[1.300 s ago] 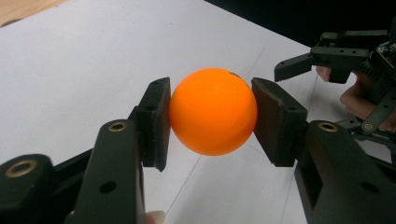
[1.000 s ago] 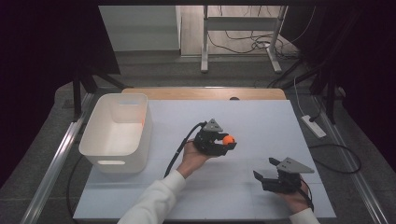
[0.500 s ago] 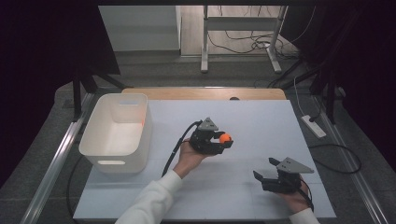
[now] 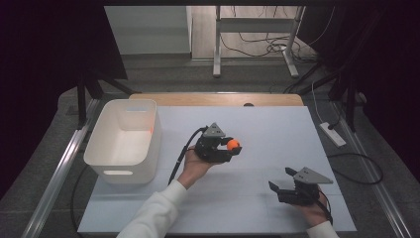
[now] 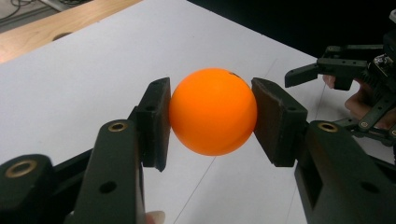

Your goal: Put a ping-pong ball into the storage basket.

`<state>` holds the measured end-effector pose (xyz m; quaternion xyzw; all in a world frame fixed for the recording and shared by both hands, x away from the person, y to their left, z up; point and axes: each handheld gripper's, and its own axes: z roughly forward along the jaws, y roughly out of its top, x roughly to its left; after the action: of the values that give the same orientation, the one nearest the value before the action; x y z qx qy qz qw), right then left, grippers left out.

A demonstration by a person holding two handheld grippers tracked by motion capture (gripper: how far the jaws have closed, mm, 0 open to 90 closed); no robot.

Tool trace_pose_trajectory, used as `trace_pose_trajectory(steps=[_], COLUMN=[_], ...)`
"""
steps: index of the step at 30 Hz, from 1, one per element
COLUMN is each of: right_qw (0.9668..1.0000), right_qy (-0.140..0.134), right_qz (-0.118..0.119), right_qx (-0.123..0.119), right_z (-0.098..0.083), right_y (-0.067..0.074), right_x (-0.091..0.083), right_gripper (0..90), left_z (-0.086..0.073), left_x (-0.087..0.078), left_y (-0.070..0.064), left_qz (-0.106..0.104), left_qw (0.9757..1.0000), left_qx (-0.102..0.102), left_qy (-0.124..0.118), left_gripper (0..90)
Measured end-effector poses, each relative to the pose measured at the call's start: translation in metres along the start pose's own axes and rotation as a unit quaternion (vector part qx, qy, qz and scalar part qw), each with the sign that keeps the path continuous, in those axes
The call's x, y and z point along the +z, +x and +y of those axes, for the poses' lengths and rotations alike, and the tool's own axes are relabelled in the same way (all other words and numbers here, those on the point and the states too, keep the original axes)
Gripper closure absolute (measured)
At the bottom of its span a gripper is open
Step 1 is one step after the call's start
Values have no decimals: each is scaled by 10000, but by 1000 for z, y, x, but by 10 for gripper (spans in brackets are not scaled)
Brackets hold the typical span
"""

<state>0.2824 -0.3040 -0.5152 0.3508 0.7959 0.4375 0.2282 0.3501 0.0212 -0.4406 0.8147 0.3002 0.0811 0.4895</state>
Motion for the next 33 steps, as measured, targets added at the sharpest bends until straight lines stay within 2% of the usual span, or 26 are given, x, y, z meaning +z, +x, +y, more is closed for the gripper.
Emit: trace_pose_trajectory(steps=[7,16,33], right_qw=[10000,10000,10000], right_qy=[-1,-5,12], right_qz=[-15,-45,-70], right_qx=[14,43,47], right_z=[0,0,0], right_y=[0,-1,-1], right_x=[0,0,0], right_gripper=[177,177,177], left_z=[1,2,3], left_x=[-7,-21,-35], left_y=[2,7,11], left_qz=[68,137,218], left_qw=[10000,9999,9994], left_qx=[39,-25,-46], left_qy=[15,-98,-248], left_gripper=[504,504,504])
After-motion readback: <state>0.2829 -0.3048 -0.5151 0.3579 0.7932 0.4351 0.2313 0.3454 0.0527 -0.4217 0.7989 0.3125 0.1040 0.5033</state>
